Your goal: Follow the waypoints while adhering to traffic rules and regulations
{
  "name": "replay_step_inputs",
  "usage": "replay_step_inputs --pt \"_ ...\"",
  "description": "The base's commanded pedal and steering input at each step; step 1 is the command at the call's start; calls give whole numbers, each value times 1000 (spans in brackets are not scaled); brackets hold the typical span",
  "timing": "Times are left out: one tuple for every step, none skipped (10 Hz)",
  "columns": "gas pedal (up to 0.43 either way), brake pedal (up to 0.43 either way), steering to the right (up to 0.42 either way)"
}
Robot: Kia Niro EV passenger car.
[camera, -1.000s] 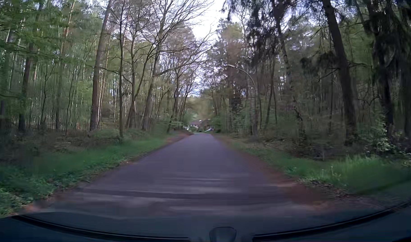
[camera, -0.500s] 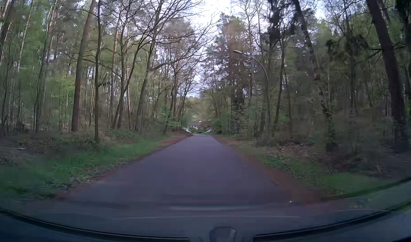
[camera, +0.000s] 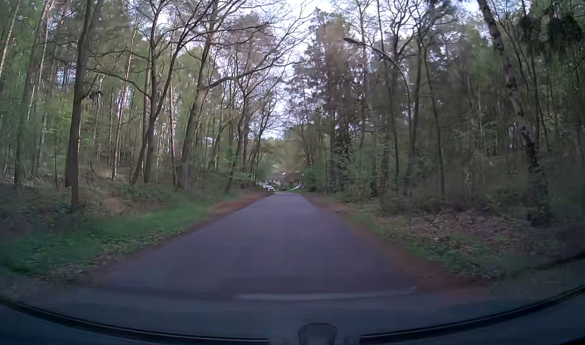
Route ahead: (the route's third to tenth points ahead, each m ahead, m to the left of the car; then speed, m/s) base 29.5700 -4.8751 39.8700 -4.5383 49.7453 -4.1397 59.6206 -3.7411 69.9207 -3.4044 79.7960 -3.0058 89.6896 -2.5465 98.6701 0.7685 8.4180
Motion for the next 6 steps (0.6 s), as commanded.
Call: replay_step_inputs --pt "130 0 5" --pt "130 0 6" --pt "130 0 9" --pt "130 0 11" --pt "118 0 10" --pt "118 0 9"
